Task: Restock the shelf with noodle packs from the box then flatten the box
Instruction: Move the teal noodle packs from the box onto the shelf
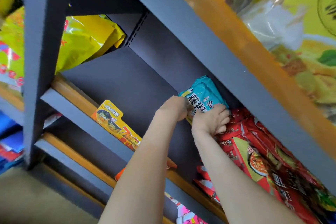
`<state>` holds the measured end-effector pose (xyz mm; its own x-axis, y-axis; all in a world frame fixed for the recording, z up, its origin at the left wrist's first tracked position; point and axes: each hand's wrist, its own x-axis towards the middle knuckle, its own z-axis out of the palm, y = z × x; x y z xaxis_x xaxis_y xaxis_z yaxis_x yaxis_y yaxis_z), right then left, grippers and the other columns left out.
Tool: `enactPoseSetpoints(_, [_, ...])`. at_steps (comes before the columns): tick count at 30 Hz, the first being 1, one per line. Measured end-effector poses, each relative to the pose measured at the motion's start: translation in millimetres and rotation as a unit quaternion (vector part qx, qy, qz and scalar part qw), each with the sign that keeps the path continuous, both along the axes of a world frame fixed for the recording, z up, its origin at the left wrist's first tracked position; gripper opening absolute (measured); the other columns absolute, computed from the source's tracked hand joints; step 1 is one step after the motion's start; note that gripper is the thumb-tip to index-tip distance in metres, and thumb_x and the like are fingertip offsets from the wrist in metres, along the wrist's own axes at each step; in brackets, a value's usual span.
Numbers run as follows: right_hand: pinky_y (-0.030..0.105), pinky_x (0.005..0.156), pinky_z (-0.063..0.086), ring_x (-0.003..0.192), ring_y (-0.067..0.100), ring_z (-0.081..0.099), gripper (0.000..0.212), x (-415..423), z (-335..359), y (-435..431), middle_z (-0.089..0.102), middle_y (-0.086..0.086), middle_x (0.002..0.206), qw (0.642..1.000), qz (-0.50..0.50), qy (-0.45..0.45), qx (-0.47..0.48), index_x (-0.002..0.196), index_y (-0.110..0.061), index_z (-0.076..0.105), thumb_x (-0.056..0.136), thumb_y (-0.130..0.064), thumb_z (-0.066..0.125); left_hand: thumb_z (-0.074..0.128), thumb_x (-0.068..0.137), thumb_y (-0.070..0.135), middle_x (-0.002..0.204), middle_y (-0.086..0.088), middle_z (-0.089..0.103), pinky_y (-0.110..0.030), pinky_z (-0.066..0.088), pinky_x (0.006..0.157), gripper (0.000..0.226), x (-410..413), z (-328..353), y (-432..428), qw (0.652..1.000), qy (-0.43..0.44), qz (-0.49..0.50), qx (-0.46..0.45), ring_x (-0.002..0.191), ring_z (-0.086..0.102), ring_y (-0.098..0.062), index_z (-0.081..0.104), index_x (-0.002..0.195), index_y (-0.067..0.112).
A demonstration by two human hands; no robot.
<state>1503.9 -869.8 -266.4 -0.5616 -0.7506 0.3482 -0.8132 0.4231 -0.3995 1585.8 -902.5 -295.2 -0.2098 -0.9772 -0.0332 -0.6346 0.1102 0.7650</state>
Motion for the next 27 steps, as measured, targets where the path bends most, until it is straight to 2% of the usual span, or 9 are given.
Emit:
enactPoseSetpoints(2, [0.040, 0.097, 0.029, 0.121, 0.035, 0.042, 0.028, 3.3, -11.5, 0.3, 0.054, 0.019, 0.125, 0.995, 0.095, 0.026, -0.012, 0.112, -0.005, 0.059, 0.086, -0.015, 0.060, 0.041, 0.094, 0.012, 0.120, -0.012, 0.061, -0.028, 0.043, 0.080, 0.035, 8.7, 0.2, 16.2, 0.996, 0.086, 0.027, 0.011, 0.109, 0.056, -0.030, 0.057, 0.124, 0.014])
enactPoseSetpoints(4, [0.037, 0.089, 0.032, 0.106, 0.037, 0.052, 0.015, 17.0, -28.5, 8.5, 0.061, 0.019, 0.106, 0.975, 0.220, 0.025, -0.023, 0.097, -0.005, 0.063, 0.083, -0.009, 0.057, 0.045, 0.091, 0.009, 0.121, -0.014, 0.062, -0.031, 0.041, 0.087, 0.037, 25.0, -3.5, 37.8, 0.987, 0.128, 0.082, -0.043, 0.111, 0.056, -0.031, 0.057, 0.126, 0.014])
enactPoseSetpoints(7, [0.040, 0.078, 0.041, 0.088, 0.033, 0.056, 0.015, 51.1, -41.0, 38.9, 0.062, 0.010, 0.088, 0.937, 0.345, -0.036, -0.045, 0.089, -0.010, 0.061, 0.081, -0.018, 0.051, 0.046, 0.088, 0.007, 0.113, -0.015, 0.062, -0.032, 0.039, 0.088, 0.034, 56.3, -15.9, 77.4, 0.961, 0.166, 0.196, -0.098, 0.107, 0.056, -0.032, 0.058, 0.120, 0.009])
enactPoseSetpoints(11, [0.027, 0.070, 0.037, 0.082, 0.026, 0.057, 0.005, 91.8, -46.5, 88.5, 0.056, -0.003, 0.082, 0.896, 0.431, -0.104, -0.004, 0.089, -0.014, 0.060, 0.086, -0.011, 0.058, 0.045, 0.085, 0.011, 0.100, -0.009, 0.063, -0.018, 0.041, 0.083, 0.029, 86.6, -24.6, 145.0, 0.887, 0.265, 0.336, -0.173, 0.094, 0.059, -0.017, 0.063, 0.107, 0.004])
enactPoseSetpoints(16, [0.018, 0.076, 0.041, 0.082, 0.017, 0.056, 0.013, 127.8, -42.1, 142.8, 0.056, -0.006, 0.088, 0.826, 0.546, -0.126, -0.068, 0.093, -0.011, 0.062, 0.089, -0.022, 0.055, 0.051, 0.086, -0.009, 0.099, -0.008, 0.063, -0.013, 0.043, 0.084, 0.021, 104.4, -40.9, 213.1, 0.808, 0.220, 0.479, -0.263, 0.095, 0.058, -0.012, 0.061, 0.103, -0.002])
enactPoseSetpoints(20, [0.011, 0.075, 0.042, 0.082, 0.010, 0.052, 0.016, 153.7, -79.6, 194.0, 0.057, -0.003, 0.089, 0.727, 0.669, -0.151, -0.018, 0.094, -0.007, 0.063, 0.090, -0.020, 0.054, 0.059, 0.090, 0.006, 0.099, 0.002, 0.061, -0.015, 0.046, 0.079, 0.018, 109.0, -112.9, 276.4, 0.770, 0.198, 0.597, -0.108, 0.091, 0.058, -0.005, 0.059, 0.108, 0.009])
enactPoseSetpoints(23, [0.015, 0.075, 0.044, 0.086, 0.007, 0.051, 0.021, 169.7, -154.0, 229.1, 0.051, -0.012, 0.091, 0.685, 0.701, -0.149, 0.136, 0.099, -0.015, 0.061, 0.089, -0.030, 0.051, 0.058, 0.091, 0.022, 0.098, 0.007, 0.057, -0.009, 0.040, 0.066, 0.015, 115.5, -194.0, 325.6, 0.737, 0.135, 0.657, 0.080, 0.086, 0.054, -0.006, 0.056, 0.105, 0.019])
enactPoseSetpoints(25, [0.024, 0.079, 0.047, 0.091, 0.010, 0.051, 0.021, 175.2, -214.7, 248.8, 0.047, -0.015, 0.093, 0.663, 0.689, -0.127, 0.265, 0.103, -0.018, 0.059, 0.089, -0.033, 0.052, 0.056, 0.091, 0.024, 0.095, 0.006, 0.054, -0.014, 0.036, 0.060, 0.008, 123.8, -243.0, 355.5, 0.704, 0.130, 0.675, 0.180, 0.085, 0.054, -0.012, 0.051, 0.097, 0.021])
enactPoseSetpoints(27, [0.029, 0.083, 0.047, 0.094, 0.013, 0.052, 0.018, 175.9, -277.2, 266.4, 0.048, -0.012, 0.096, 0.642, 0.654, -0.094, 0.388, 0.106, -0.020, 0.057, 0.090, -0.028, 0.056, 0.051, 0.093, 0.019, 0.099, -0.001, 0.054, -0.023, 0.038, 0.066, 0.008, 131.2, -293.5, 382.6, 0.675, 0.116, 0.678, 0.267, 0.090, 0.054, -0.019, 0.050, 0.100, 0.018])
